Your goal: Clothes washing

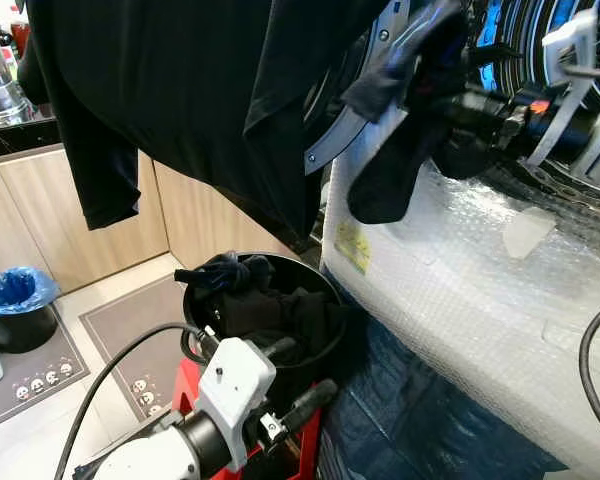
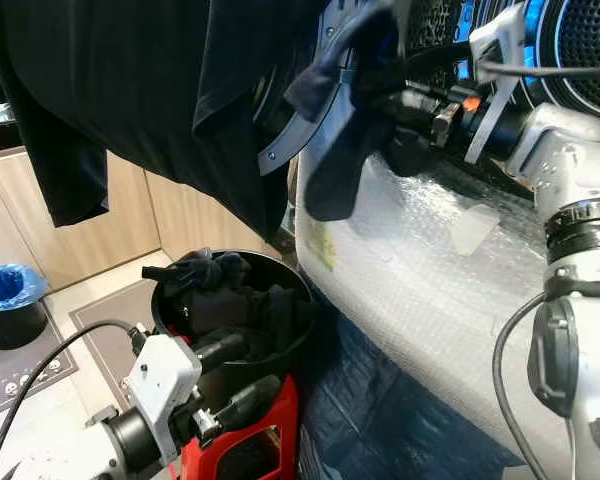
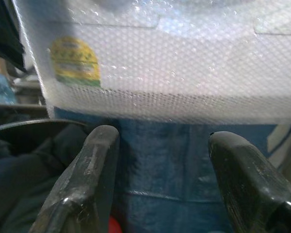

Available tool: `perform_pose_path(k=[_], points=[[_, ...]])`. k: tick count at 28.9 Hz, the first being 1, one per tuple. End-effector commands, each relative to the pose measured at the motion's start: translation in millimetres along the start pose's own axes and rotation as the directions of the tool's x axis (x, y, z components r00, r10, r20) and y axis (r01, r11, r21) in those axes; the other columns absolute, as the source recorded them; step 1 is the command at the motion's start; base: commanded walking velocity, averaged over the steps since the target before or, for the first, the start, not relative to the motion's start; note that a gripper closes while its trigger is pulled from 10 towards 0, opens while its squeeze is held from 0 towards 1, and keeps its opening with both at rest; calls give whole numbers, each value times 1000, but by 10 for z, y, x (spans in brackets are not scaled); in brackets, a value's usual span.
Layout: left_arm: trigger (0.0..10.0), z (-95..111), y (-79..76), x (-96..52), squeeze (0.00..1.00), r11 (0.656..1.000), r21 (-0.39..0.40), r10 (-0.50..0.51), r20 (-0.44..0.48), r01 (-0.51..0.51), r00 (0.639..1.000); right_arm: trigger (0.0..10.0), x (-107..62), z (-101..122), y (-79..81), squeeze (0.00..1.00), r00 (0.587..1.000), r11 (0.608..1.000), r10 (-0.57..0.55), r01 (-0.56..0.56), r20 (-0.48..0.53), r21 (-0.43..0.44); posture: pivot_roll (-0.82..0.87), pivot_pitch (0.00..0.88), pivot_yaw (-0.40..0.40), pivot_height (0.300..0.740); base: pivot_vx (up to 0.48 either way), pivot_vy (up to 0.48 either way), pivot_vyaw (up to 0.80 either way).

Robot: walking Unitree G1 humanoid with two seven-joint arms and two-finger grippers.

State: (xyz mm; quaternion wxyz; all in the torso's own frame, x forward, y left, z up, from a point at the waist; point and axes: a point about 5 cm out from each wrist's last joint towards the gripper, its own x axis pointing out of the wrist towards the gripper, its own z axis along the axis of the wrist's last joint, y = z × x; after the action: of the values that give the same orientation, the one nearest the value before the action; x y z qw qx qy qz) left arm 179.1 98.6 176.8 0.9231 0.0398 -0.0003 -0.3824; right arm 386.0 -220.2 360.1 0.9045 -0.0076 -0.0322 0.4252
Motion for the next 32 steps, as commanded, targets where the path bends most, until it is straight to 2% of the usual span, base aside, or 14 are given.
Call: perform_pose_path(k=[1, 4, 5, 11, 13, 17, 18, 19, 20, 25, 26, 27, 28, 32], points=[[10000, 22, -105, -24, 0, 999, -52, -16, -1, 16, 1000, 10000, -25, 215, -79, 0, 984, 982, -180, 179, 4, -55, 81, 0, -149, 740, 0, 0, 0], [10000, 13, -152, -44, 0, 996, -86, -10, -6, 10, 1000, 10000, -39, 239, -166, 0, 932, 931, -363, 363, -14, -28, 75, 0, -150, 740, 0, 0, 0], [10000, 13, -152, -44, 0, 996, -86, -10, -6, 10, 1000, 10000, -39, 239, -166, 0, 932, 931, -363, 363, -14, -28, 75, 0, -150, 740, 0, 0, 0], [10000, 7, -254, -108, 0, 990, -140, -11, -33, 6, 999, 10000, -145, 320, -293, 0, 806, 804, -591, 591, 11, -71, 56, 67, -156, 740, 0, 0, 0], [10000, 1, -275, -142, 0, 980, -197, -1, -42, -8, 999, 10000, -226, 373, -362, 0, 687, 684, -726, 727, 44, -62, 49, 90, -158, 740, 0, 0, 0], [10000, 22, -306, -170, 0, 978, -210, 3, -44, -12, 999, 10000, -285, 422, -395, 0, 607, 605, -792, 794, 64, -54, 39, 125, -164, 740, 0, 0, 0], [10000, 21, -316, -177, 0, 977, -213, 4, -48, -14, 999, 10000, -317, 444, -410, 0, 562, 560, -823, 827, 76, -53, 37, 135, -166, 740, 0, 0, 0], [10000, 14, -336, -193, 0, 974, -224, 11, -56, -23, 998, 10000, -382, 497, -436, 0, 463, 464, -880, 886, 104, -11, 35, 149, -168, 740, 0, 0, 0], [10000, 11, -341, -200, 0, 974, -227, 15, -59, -28, 998, 10000, -410, 531, -443, 0, 418, 420, -900, 907, 121, -12, 34, 153, -169, 740, 0, 0, 0], [10000, 21, -372, -233, 0, 964, -262, 34, -76, -53, 996, 10000, -460, 650, -437, 0, 280, 281, -944, 959, 176, -20, 33, 194, -174, 740, 0, 0, 0], [10000, 19, -378, -236, 0, 963, -265, 36, -79, -55, 996, 10000, -450, 660, -431, 0, 274, 275, -945, 961, 181, -19, 33, 200, -175, 740, 0, 0, 0], [10000, 10, -394, -245, 0, 959, -279, 36, -85, -59, 996, 10000, -407, 656, -417, 176, 290, 287, -941, 957, 177, -44, 32, 203, -175, 740, 0, 0, 0], [10000, 9, -401, -249, 0, 958, -282, 37, -87, -60, 996, 10000, -391, 638, -416, 1000, 295, 293, -941, 955, 165, -35, 32, 209, -175, 740, 0, 0, 0], [10000, 29, -422, -252, 0, 957, -283, 39, -86, -62, 996, 10000, -337, 626, -398, 1000, 293, 293, -943, 956, 160, -24, 38, 221, -177, 740, 0, 0, 0]])
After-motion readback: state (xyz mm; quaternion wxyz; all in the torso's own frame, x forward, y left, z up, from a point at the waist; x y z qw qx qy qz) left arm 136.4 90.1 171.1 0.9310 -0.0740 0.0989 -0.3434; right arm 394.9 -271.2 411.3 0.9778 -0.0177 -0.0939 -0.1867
